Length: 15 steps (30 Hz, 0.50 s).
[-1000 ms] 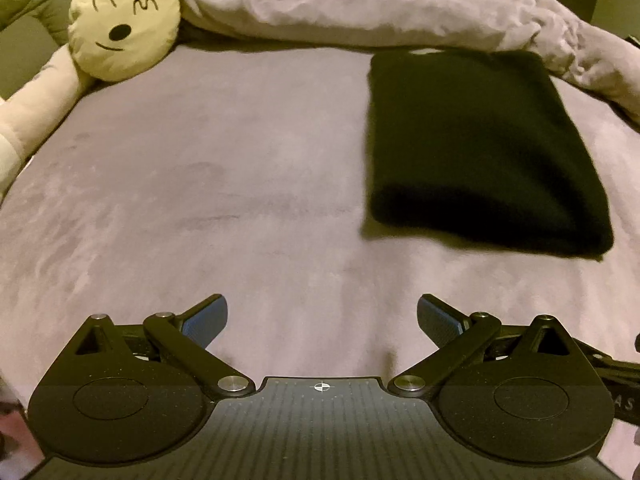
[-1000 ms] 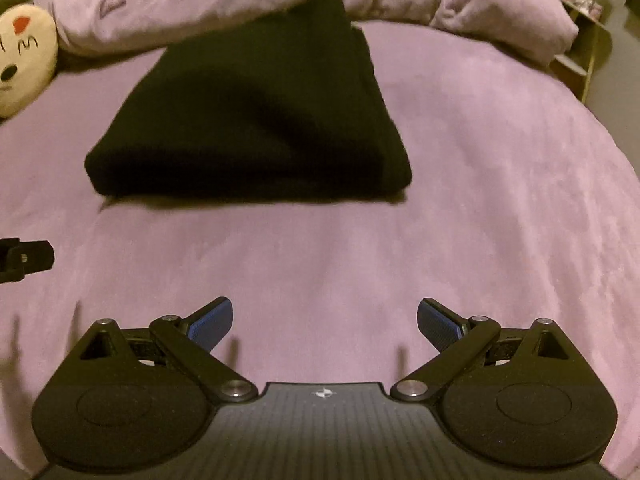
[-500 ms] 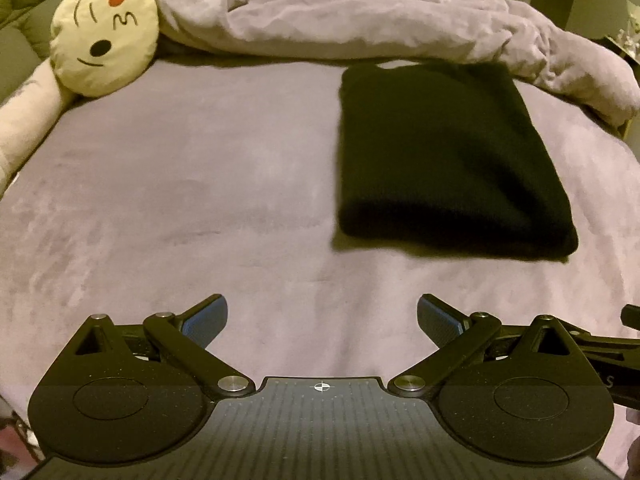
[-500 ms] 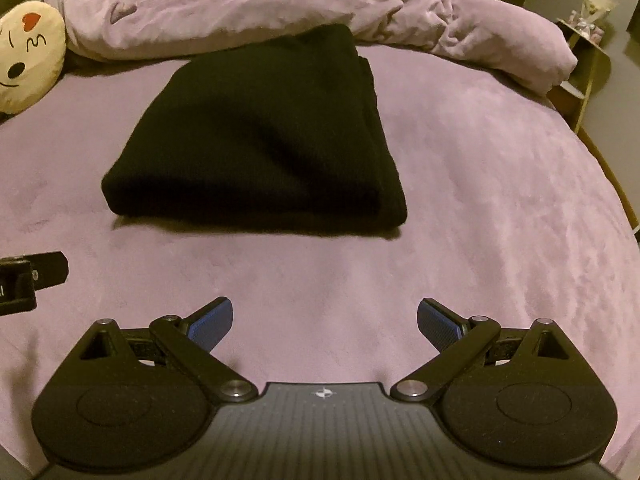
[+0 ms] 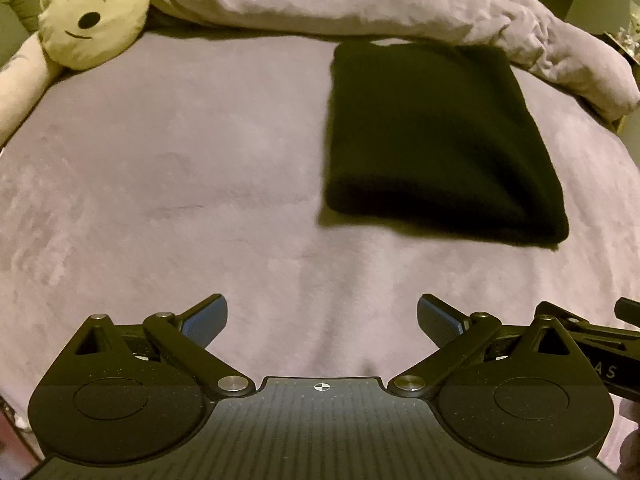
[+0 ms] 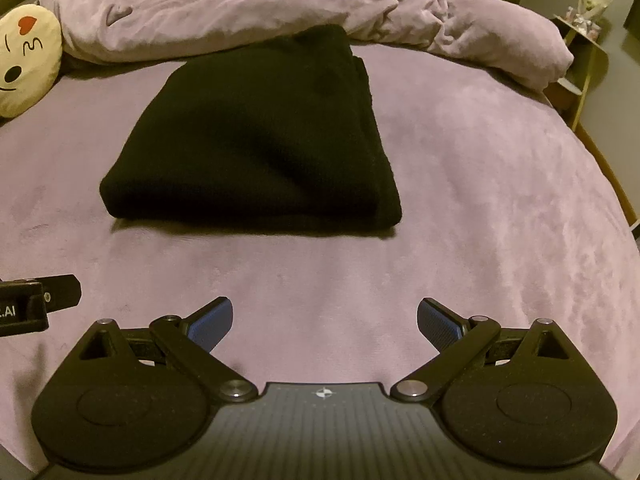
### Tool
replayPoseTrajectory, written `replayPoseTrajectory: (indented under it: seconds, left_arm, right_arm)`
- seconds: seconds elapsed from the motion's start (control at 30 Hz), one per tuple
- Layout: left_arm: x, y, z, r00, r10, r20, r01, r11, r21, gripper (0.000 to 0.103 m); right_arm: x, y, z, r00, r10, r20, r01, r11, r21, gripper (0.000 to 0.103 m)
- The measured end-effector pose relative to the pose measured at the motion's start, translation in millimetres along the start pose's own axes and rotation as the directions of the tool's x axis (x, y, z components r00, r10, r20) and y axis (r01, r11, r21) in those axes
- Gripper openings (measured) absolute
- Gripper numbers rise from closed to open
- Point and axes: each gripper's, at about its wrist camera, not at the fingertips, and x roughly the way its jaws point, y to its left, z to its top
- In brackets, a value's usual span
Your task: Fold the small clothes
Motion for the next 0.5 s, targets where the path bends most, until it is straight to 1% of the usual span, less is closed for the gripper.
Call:
replayPoseTrajectory:
  seconds: [0.5]
  left_arm:
    - [-2.5, -3.4, 1.0, 1.0, 0.003, 0.004, -0.003, 1.0, 0.013, 0.103]
  right_arm:
    - [-4.5, 1.3, 1.0, 1.0, 0.023, 0.009, -0.023, 1.0, 0.012, 0.099]
